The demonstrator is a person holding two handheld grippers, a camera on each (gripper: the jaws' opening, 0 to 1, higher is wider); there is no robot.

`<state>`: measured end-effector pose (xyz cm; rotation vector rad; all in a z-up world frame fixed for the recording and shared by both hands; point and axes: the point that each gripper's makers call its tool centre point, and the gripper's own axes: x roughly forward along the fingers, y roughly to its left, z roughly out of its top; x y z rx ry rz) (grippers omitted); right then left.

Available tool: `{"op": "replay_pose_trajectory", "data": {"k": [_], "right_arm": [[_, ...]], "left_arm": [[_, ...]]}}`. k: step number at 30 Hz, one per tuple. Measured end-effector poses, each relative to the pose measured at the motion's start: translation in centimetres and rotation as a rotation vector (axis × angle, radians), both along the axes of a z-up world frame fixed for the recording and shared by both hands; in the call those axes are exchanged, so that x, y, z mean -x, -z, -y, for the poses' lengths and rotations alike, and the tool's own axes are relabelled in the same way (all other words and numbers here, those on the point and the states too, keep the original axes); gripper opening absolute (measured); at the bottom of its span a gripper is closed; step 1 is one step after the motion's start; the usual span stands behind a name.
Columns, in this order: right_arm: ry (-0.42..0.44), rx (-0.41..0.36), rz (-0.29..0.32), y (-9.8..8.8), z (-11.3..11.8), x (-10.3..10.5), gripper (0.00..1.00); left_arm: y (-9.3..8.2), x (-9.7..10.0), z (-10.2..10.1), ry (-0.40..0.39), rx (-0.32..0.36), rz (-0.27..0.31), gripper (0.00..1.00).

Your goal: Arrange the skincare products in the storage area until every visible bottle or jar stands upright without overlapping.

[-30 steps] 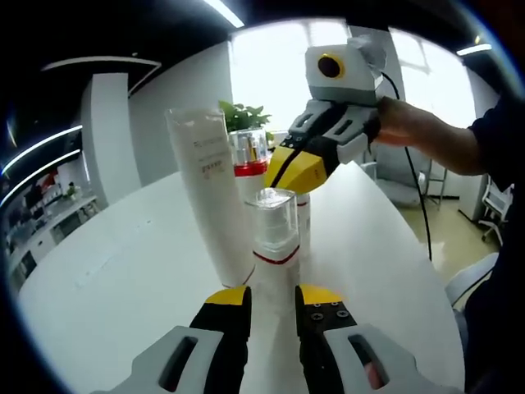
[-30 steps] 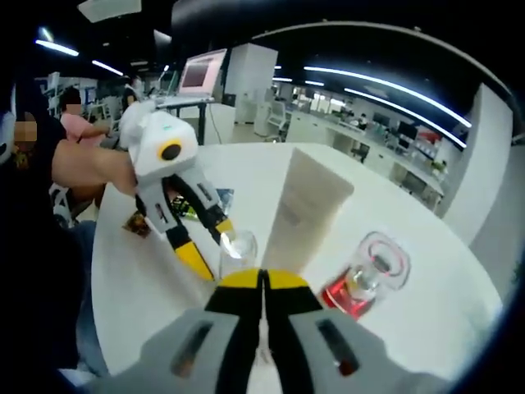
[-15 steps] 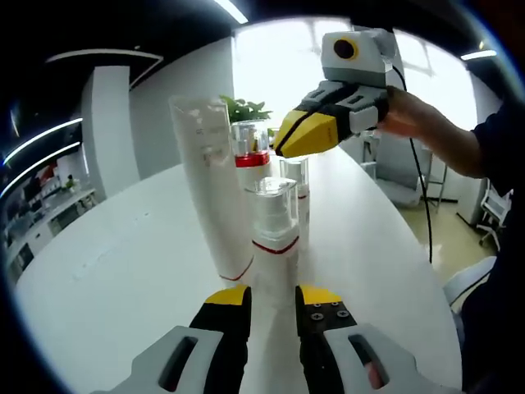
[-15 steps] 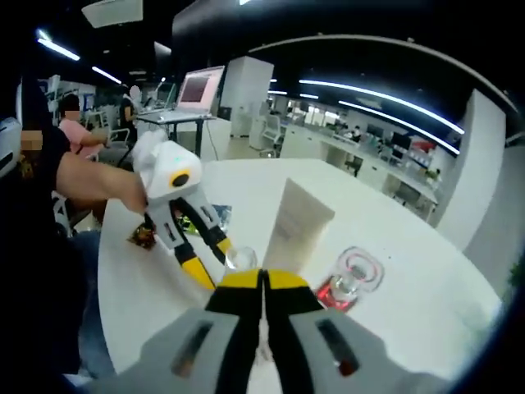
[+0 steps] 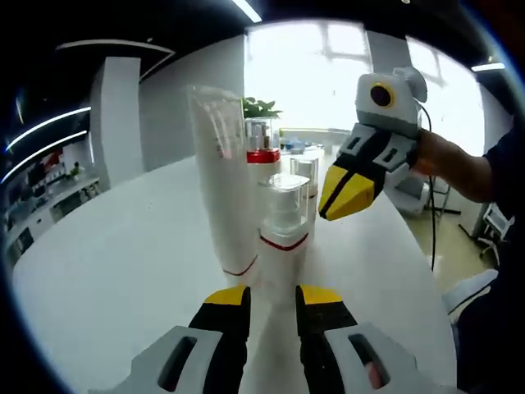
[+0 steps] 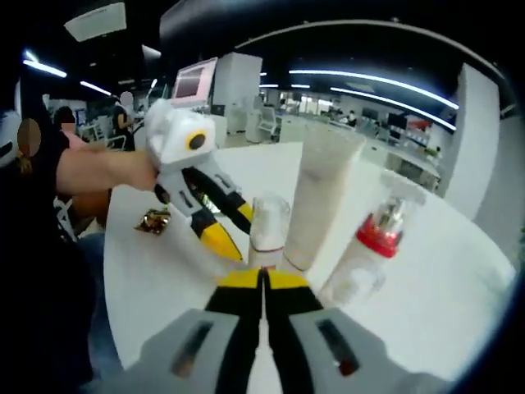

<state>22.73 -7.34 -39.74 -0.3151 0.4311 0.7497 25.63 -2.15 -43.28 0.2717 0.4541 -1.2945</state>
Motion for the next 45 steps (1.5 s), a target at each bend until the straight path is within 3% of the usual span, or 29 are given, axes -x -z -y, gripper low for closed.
{"op": "replay_pose_trajectory", "data": {"k": [6, 18, 33, 39, 45], "right_arm": [[-0.005, -0.018, -0.022, 1.2, -0.8, -0.3, 0.00], [-0.008, -0.024, -0.045, 2.6, -1.5, -0.2, 0.00], [-0.040, -0.002, -0.036, 2.6, -2.9, -0.1, 0.00], [-0.038, 0.000, -0.037, 2.7, -2.6, 0.0, 0.00], [0.042, 0.042, -0.024, 2.7, -0.8, -0.9, 0.00]], "left_arm": [[-0.2, 0.4, 0.5, -0.006, 0.023, -0.033, 0.21], [0.0, 0.4, 0.6, -0.014, 0.005, -0.042, 0.22], [-0.1, 0.3, 0.6, -0.023, 0.003, -0.044, 0.23], [-0.1, 0.2, 0.5, -0.027, 0.002, -0.044, 0.23], [-0.1, 0.2, 0.5, -0.024, -0.002, -0.048, 0.23]]}}
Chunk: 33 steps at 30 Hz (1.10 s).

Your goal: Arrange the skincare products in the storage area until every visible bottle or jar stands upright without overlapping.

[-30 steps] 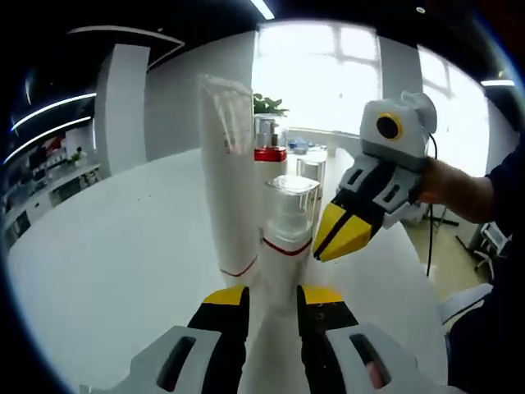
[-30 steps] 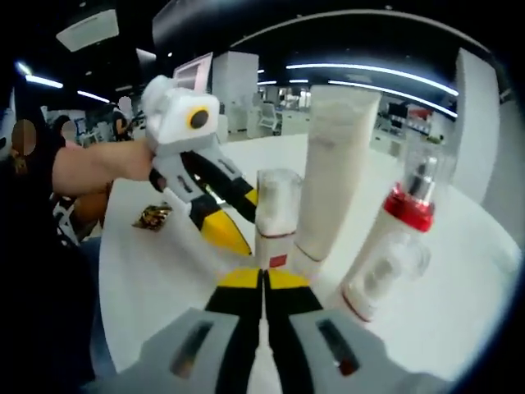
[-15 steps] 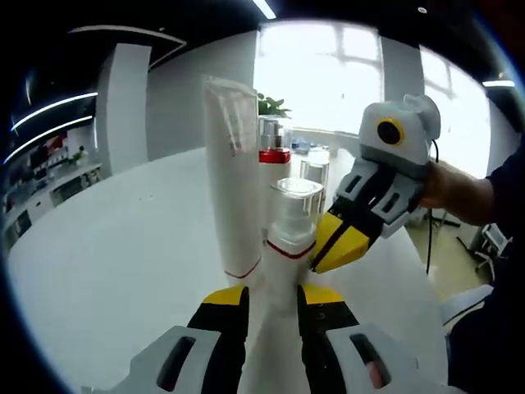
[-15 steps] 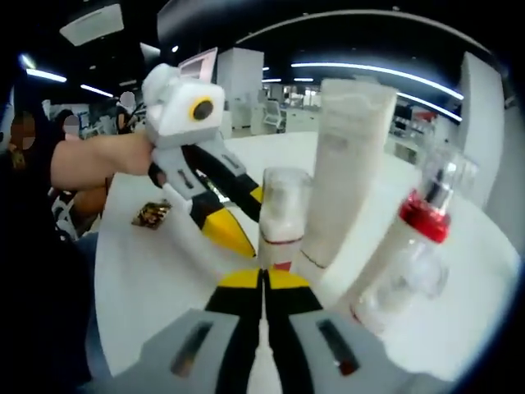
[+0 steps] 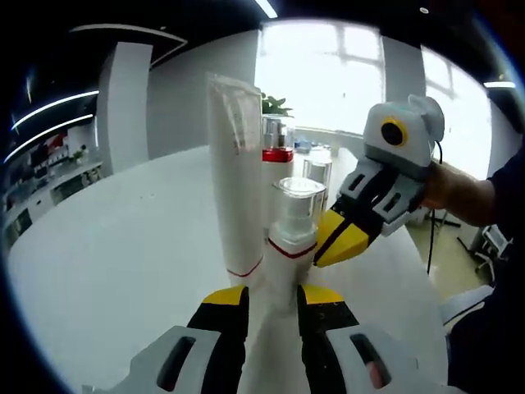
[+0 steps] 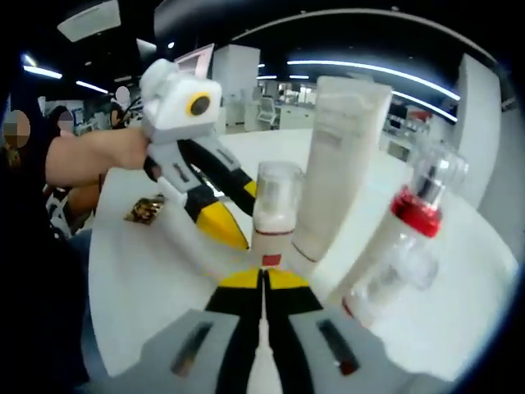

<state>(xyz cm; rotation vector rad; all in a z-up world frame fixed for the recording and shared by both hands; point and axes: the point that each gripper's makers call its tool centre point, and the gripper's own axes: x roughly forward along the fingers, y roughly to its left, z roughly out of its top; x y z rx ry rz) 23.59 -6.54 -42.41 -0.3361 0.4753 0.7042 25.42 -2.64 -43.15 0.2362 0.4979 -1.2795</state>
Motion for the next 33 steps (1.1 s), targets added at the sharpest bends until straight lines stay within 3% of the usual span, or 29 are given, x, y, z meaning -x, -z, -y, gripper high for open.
{"op": "replay_pose_trajectory", "data": {"k": [3, 5, 16, 33], "right_arm": [[-0.008, 0.043, 0.029, 0.1, -0.2, -0.2, 0.00], [0.001, 0.121, 0.065, 0.3, 0.1, -0.6, 0.00], [0.025, 0.189, 0.086, 0.4, 0.6, -1.8, 0.00], [0.008, 0.098, 0.057, 0.9, -0.5, -1.5, 0.00]], "left_arm": [[0.1, -0.1, -0.1, -0.004, -0.003, -0.003, 0.23], [0.0, -0.1, 0.0, -0.005, -0.003, -0.002, 0.23], [-0.1, -0.3, -0.1, -0.003, -0.010, 0.004, 0.23], [0.2, -0.5, -0.3, -0.002, -0.022, -0.003, 0.23]]}}
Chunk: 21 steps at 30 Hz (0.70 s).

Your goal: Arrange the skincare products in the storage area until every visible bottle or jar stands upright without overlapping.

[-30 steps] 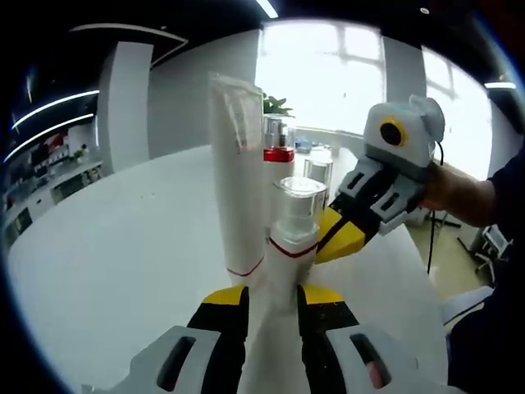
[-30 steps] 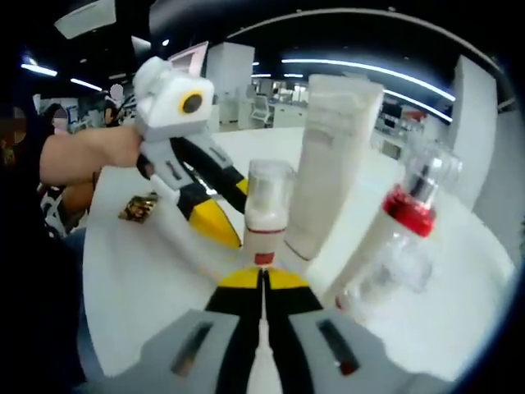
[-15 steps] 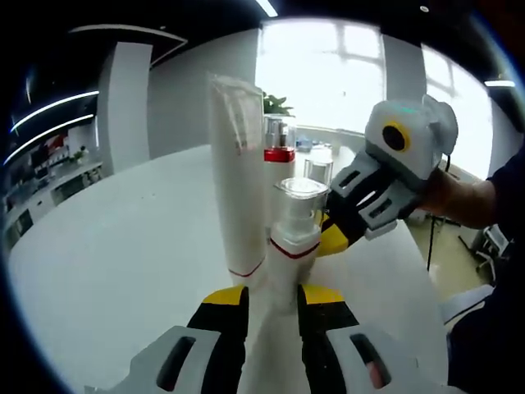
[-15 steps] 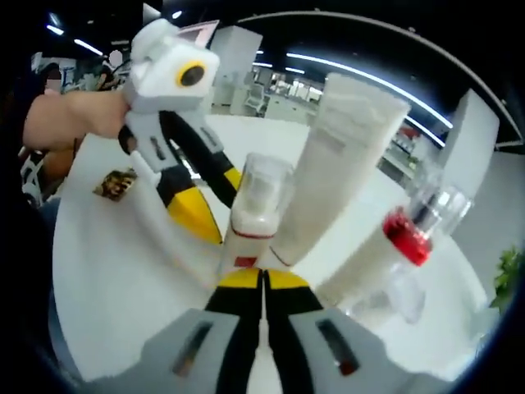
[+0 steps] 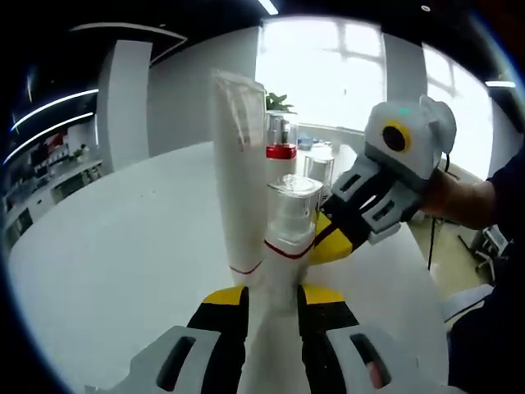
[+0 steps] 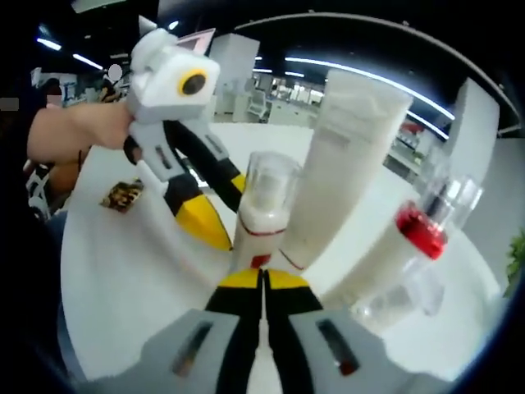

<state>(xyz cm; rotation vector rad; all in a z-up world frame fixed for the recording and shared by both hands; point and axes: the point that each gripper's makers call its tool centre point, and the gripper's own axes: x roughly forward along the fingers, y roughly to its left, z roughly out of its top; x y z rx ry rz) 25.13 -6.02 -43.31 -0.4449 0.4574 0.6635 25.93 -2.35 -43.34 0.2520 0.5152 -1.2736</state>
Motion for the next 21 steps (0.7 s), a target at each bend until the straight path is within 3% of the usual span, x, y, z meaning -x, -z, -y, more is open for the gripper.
{"op": "replay_pose_trajectory", "data": {"k": [7, 13, 21], "right_arm": [[-0.002, -0.064, -0.017, 0.1, -0.6, 0.6, 0.00], [-0.070, -0.078, -0.014, 0.3, -2.9, 1.6, 0.00], [-0.024, -0.114, 0.010, -0.3, -1.7, 1.8, 0.03]], "left_arm": [[0.0, -0.3, -0.2, -0.009, -0.003, 0.006, 0.23], [0.2, -0.4, -0.6, -0.014, -0.011, 0.004, 0.23], [-0.1, -0.2, -1.7, -0.026, -0.001, -0.003, 0.23]]}}
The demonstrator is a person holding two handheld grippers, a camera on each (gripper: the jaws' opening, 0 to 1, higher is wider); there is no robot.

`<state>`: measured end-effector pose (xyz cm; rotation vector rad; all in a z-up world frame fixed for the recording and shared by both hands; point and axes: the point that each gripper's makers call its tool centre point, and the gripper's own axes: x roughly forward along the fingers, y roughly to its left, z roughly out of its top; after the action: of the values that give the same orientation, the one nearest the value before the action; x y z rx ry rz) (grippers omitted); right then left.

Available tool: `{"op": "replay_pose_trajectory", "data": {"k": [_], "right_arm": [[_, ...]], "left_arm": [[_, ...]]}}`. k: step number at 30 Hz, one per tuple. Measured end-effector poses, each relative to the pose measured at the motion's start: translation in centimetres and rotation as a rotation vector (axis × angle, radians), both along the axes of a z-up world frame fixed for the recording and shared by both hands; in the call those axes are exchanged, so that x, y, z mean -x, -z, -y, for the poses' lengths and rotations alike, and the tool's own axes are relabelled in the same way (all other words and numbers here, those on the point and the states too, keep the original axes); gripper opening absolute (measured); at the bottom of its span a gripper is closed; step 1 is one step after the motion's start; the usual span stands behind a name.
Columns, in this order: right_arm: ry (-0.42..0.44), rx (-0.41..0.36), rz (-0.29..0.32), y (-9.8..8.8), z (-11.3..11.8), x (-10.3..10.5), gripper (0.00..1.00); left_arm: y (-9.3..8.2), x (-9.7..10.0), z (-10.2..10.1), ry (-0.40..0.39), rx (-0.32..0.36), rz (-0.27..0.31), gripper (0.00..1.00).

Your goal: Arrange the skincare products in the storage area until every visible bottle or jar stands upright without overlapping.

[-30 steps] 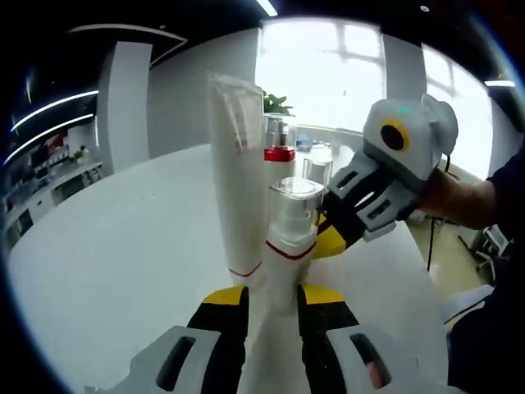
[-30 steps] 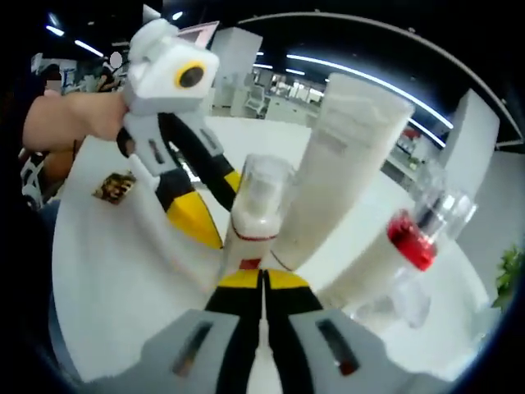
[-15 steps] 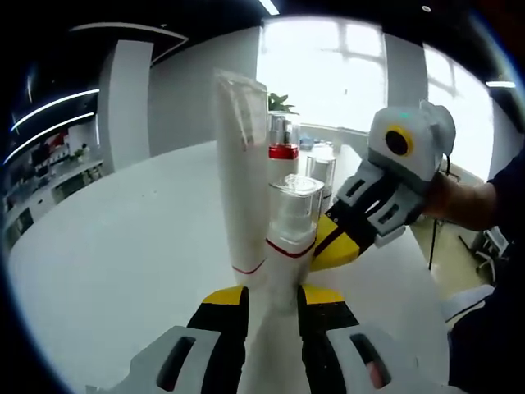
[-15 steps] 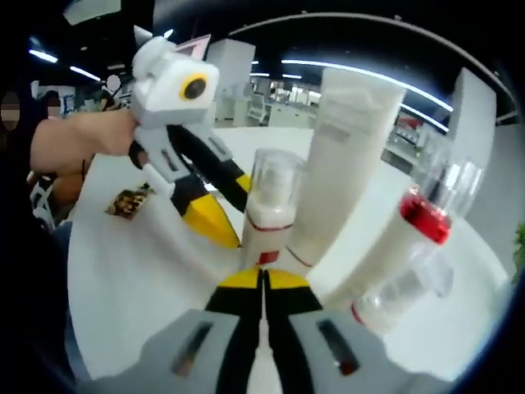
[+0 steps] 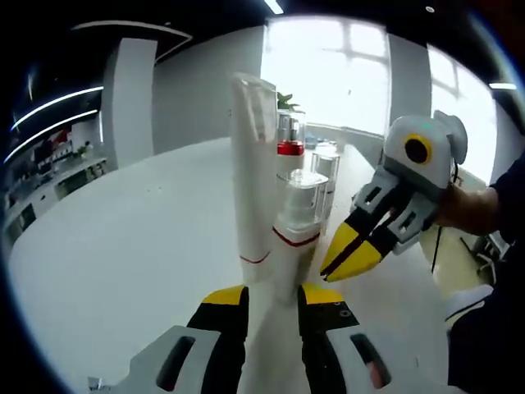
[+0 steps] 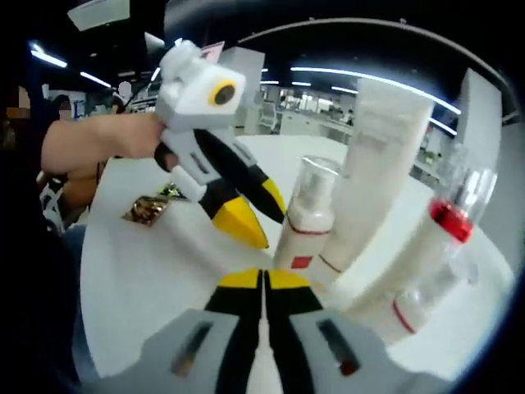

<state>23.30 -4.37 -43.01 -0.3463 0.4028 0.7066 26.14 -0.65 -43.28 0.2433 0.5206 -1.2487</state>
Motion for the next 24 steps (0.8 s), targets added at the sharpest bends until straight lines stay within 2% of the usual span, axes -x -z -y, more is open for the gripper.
{"op": "replay_pose_trajectory", "data": {"k": [3, 9, 12, 16, 24], "right_arm": [[0.076, -0.087, 0.028, -1.5, 0.6, 0.4, 0.07], [0.143, -0.157, 0.075, -2.6, 0.7, 0.6, 0.14], [0.175, -0.179, 0.083, -2.3, 0.8, 0.2, 0.16], [0.202, -0.192, 0.081, -1.5, 0.7, -0.3, 0.18], [0.238, -0.222, 0.071, -0.9, 0.8, -1.0, 0.19]], "left_arm": [[-0.4, 0.2, -0.6, -0.008, 0.019, 0.001, 0.23], [-0.4, 0.8, -1.7, -0.019, 0.032, 0.007, 0.29], [-0.2, 1.2, -2.6, -0.020, 0.035, 0.027, 0.32], [-0.3, 1.4, -3.7, -0.045, 0.052, 0.007, 0.34], [-0.8, 1.7, -4.5, -0.055, 0.084, 0.009, 0.36]]}}
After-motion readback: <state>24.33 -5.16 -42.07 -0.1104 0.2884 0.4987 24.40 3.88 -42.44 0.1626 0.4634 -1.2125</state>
